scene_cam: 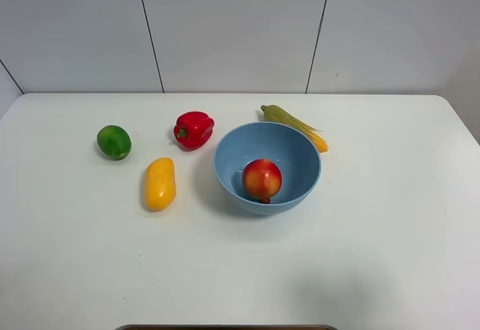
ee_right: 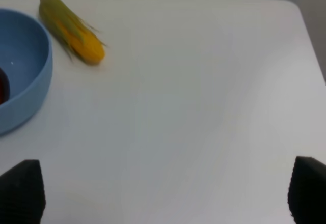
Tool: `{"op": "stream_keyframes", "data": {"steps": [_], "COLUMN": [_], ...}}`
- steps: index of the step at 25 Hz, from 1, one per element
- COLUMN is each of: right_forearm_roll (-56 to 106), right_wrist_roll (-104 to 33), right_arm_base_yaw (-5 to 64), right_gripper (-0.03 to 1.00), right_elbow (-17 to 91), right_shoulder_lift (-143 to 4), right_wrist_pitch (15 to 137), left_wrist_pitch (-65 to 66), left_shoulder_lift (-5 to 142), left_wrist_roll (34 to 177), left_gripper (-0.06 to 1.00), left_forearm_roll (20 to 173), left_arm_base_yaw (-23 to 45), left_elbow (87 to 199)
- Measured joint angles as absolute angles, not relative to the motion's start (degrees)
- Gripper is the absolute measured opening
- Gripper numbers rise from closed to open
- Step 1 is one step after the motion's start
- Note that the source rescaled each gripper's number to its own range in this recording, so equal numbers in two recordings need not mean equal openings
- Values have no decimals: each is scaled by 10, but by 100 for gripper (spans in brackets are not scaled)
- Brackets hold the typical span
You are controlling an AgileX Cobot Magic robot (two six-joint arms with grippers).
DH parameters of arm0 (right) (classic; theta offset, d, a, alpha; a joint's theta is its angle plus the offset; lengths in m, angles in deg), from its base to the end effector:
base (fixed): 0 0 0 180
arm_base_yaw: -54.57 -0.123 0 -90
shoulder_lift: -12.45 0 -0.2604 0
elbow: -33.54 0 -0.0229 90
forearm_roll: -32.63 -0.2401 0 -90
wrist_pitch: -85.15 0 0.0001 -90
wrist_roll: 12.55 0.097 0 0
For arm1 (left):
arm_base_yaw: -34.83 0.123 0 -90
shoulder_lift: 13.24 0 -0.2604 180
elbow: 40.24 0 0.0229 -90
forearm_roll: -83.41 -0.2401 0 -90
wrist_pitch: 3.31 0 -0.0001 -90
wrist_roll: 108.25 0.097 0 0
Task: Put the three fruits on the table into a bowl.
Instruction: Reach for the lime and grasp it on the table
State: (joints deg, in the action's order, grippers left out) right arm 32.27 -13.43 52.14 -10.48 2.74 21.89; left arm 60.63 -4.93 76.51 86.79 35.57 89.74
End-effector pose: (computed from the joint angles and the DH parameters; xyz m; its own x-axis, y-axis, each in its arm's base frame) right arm 0.0097 0.0010 0.2833 -0.4528 -0.0318 -0.8911 -0.0531 0.9986 -0.0086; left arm 0.0166 -0.0049 0.2544 -0.5306 0.0502 -0.8461 0.0623 0.9979 0.0201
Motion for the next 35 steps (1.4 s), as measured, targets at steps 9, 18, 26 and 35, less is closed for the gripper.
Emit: {"op": "stream_keyframes", "data": {"steps": [9, 18, 26, 35], "right_forearm_roll": [323, 323, 323, 323], "right_wrist_roll": [-134, -134, -134, -134], "right_arm_base_yaw": [521, 521, 521, 521], "right_gripper": [84, 84, 84, 84], "right_elbow": [-107, -107, -107, -107], "right_shoulder_lift": [41, 41, 41, 41], "right_wrist_pitch": [221, 221, 221, 221], "left_wrist_pitch": [606, 606, 606, 605], "left_shoulder_lift": [-49, -49, -49, -49], "left_wrist_roll": [765, 765, 765, 765], "left_gripper": [100, 100, 100, 100], "left_forearm_roll": [868, 868, 868, 865], "left_arm_base_yaw": [356, 356, 356, 356], "left_elbow": [897, 897, 897, 897]}}
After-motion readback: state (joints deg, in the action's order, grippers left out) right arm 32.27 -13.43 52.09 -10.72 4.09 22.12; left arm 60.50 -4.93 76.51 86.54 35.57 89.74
